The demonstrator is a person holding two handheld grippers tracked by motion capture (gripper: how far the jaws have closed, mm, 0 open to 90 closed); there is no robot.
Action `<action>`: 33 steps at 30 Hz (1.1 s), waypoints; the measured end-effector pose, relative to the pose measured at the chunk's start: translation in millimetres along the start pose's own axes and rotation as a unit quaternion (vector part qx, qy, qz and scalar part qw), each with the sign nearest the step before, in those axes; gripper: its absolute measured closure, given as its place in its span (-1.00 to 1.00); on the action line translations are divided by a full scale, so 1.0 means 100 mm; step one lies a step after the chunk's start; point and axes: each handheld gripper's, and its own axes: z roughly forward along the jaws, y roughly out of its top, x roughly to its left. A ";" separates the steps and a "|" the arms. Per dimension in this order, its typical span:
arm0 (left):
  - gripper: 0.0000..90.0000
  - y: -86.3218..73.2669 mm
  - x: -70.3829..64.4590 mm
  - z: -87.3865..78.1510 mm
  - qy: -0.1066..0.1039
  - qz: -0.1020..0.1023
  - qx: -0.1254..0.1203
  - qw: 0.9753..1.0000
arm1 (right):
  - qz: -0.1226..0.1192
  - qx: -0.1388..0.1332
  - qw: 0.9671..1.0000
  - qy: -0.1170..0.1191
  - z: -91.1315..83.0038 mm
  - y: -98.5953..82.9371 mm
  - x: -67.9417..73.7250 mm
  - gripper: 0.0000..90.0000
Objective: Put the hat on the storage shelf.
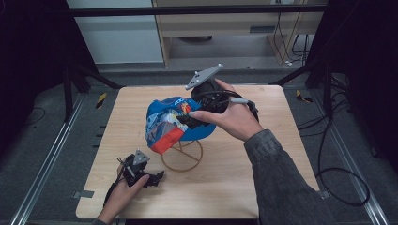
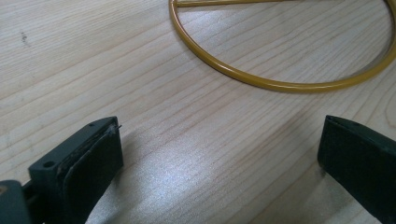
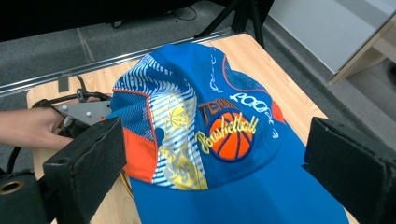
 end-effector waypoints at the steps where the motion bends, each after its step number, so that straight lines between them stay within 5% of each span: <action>1: -1.00 0.00 0.00 0.00 0.000 0.000 0.000 1.000 | 0.001 -0.001 1.000 -0.002 -0.01 -0.01 0.00 -0.87; 21: -1.00 0.00 -0.01 0.00 -0.002 0.000 -0.002 1.000 | 0.028 -0.031 0.999 -0.034 -0.44 -0.39 -0.04 -0.83; 33: -1.00 0.00 -0.02 0.01 -0.001 0.001 -0.002 1.000 | 0.053 -0.028 0.996 -0.071 -0.70 -0.83 -0.16 -0.71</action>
